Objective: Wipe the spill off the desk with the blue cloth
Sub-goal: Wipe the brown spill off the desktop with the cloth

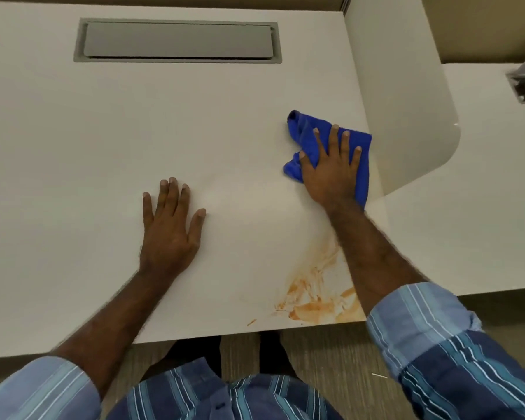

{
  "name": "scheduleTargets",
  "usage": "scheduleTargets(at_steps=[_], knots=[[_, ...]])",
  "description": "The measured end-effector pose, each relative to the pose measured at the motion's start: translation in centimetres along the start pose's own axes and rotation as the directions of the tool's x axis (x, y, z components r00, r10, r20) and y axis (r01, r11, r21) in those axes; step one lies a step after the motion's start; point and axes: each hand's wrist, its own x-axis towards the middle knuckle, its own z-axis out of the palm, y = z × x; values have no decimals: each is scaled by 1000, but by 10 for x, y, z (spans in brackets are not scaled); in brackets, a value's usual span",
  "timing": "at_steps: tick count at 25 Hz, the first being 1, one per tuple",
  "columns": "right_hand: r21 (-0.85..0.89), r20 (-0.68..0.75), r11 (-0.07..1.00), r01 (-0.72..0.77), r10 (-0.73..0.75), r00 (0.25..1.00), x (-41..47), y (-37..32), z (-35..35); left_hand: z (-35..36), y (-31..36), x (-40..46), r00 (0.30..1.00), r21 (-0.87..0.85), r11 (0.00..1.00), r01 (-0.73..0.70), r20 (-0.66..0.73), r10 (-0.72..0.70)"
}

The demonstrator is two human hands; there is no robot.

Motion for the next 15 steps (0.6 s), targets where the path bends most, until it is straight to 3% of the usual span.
scheduleTargets(at_steps=[5, 8, 13, 15], knots=[[19, 33, 935, 355, -355, 934, -133, -58, 23, 3, -1, 0, 1000, -32, 999, 14, 0, -14], [20, 52, 902, 432, -433, 900, -186, -65, 35, 0, 1, 0, 999, -42, 999, 23, 31, -21], [26, 67, 857, 515, -515, 854, -110, -68, 22, -5, 8, 1, 998, -49, 998, 51, 35, -49], [8, 43, 877, 480, -480, 876, -55, -62, 15, -5, 9, 1, 998, -35, 998, 57, 33, -56]])
